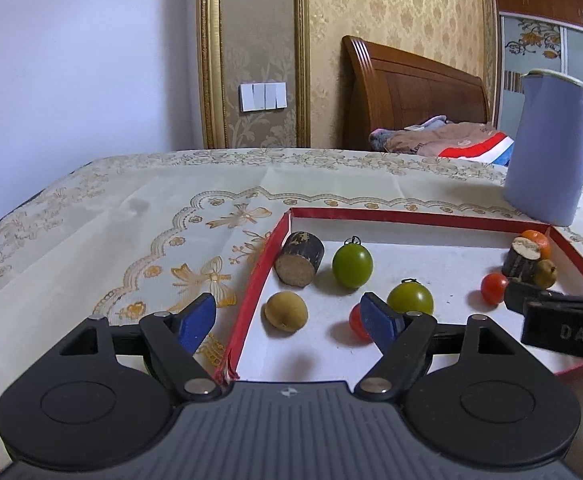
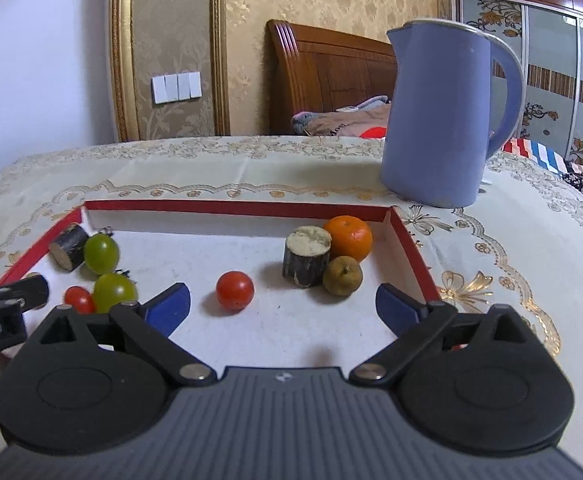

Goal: Organize fruits

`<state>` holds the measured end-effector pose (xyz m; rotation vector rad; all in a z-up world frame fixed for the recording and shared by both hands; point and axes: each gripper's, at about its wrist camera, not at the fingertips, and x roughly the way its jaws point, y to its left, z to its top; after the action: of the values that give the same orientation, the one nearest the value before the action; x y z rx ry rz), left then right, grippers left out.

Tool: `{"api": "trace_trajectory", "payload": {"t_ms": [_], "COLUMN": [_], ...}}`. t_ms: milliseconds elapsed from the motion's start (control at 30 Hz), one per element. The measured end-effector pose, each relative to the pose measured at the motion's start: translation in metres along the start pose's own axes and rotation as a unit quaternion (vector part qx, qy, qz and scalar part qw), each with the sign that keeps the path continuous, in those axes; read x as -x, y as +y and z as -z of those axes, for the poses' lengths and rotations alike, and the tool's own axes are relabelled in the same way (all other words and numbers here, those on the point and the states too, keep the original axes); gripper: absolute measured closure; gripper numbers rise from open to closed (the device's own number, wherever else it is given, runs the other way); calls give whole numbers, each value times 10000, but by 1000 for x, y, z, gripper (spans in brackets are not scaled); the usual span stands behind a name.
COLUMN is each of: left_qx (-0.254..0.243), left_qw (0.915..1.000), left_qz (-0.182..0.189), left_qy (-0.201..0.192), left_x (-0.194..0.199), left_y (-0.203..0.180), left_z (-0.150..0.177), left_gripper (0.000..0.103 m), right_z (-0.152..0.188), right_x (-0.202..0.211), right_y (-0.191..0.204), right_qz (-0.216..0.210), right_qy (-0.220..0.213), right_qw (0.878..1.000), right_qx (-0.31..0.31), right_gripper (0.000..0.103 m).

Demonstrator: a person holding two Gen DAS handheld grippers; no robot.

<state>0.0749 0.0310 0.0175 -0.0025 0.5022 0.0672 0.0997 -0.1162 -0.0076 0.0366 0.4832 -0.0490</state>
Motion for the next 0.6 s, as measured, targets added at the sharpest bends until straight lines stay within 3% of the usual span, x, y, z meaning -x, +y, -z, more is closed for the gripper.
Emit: {"api": "trace_trajectory", "payload": {"t_ms": [600], "left_qx": [-109], "left_qw": [9992], "left_qz": [353], "left_qy": [142], "left_x": [33], "left_y": [-4], "left_z": [22], "left_gripper": [24], "right_z": [32], "right_x": [68], "right_y": [-21], "right_qz": [-94], "right_qy": [-299], "right_qw": [9990], "right_qx": [-329], "right_gripper": [0]}}
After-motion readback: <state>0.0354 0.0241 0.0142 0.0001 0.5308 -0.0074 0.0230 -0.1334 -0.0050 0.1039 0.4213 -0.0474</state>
